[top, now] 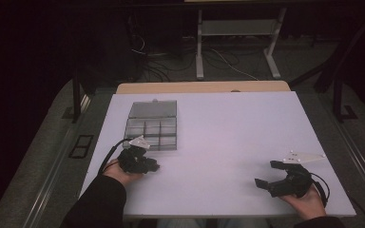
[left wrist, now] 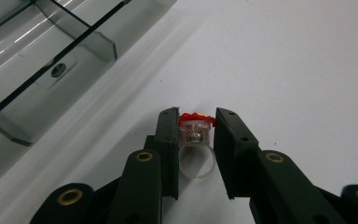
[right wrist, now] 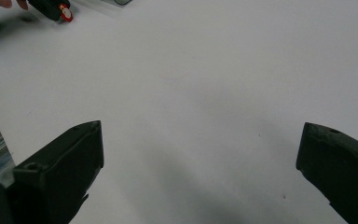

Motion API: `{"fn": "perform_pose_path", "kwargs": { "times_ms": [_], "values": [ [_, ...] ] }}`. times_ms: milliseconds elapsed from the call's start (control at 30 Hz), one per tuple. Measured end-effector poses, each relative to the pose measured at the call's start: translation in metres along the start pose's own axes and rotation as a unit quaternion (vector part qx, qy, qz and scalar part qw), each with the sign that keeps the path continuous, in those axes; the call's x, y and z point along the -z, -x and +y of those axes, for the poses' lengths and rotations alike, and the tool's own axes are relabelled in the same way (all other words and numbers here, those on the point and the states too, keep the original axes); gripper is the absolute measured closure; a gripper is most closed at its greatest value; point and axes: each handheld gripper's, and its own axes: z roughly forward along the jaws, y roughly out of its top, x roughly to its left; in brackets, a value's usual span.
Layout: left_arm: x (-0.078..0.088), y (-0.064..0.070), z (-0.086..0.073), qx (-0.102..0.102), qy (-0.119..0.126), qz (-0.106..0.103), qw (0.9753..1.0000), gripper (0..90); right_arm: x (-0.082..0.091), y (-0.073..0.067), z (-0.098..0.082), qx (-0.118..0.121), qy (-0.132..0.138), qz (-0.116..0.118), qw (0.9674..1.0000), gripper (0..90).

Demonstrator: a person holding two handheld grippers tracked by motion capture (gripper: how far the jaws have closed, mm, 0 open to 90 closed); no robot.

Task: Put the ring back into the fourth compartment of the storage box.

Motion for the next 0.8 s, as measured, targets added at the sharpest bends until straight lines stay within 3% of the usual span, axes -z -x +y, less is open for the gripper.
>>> {"fn": "perform_pose_path", "kwargs": {
  "times_ms": [800],
  "values": [
    [0.023,-0.003,0.012,-0.009,0.021,0.001,0.9997,70.1,0.001,0.000,0.001,0.002,0.004,0.001,1.0000,0.1]
  ]
}}
